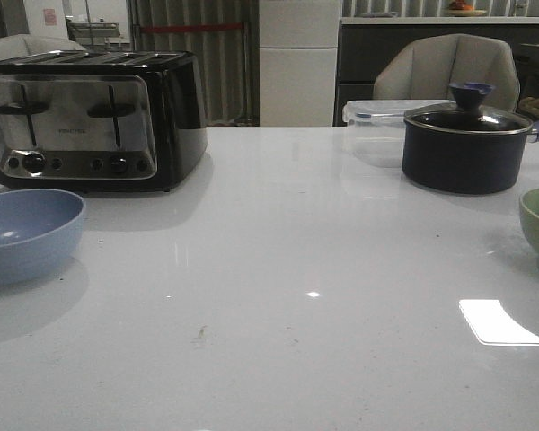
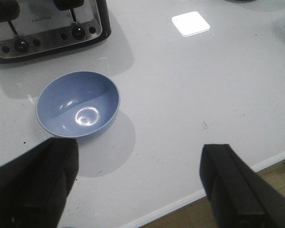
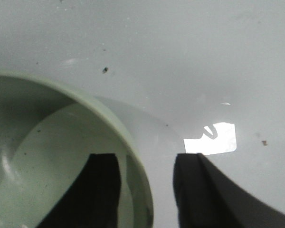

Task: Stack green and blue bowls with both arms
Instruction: 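Grasp the green bowl rim with the right gripper and carry it toward the table center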

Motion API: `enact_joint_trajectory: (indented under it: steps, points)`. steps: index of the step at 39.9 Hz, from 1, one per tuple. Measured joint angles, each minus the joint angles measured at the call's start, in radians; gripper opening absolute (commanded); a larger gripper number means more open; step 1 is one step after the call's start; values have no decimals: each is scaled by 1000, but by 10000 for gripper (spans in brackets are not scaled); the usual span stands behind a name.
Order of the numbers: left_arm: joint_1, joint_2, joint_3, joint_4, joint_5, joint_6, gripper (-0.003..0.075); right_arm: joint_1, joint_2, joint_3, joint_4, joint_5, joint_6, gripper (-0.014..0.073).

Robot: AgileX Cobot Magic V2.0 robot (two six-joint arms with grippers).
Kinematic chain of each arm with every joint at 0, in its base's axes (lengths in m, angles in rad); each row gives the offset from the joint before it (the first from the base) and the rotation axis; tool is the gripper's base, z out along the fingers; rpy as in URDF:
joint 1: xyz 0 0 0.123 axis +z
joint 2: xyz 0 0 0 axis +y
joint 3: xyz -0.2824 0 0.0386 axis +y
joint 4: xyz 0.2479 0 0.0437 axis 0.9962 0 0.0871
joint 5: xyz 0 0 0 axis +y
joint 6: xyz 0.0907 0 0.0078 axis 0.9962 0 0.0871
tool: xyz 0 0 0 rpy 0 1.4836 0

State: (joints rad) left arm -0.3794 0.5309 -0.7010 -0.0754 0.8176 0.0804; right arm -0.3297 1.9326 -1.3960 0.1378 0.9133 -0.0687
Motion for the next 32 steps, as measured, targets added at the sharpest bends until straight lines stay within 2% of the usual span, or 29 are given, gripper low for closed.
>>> enact_joint_trajectory:
  steps: [5, 9, 19, 24, 32]
  points:
    - [0, 0, 0, 0, 0, 0, 580, 0, 0, 0, 6, 7, -6, 155]
    - [0, 0, 0, 0, 0, 0, 580, 0, 0, 0, 10, 18, -6, 111]
    - [0, 0, 0, 0, 0, 0, 581, 15, -13, 0, 28, 20, -15, 78]
    - [0, 0, 0, 0, 0, 0, 581, 77, -56, -27, 30, 37, -29, 78]
    - [0, 0, 0, 0, 0, 0, 581, 266, -114, -117, 41, 115, -46, 78]
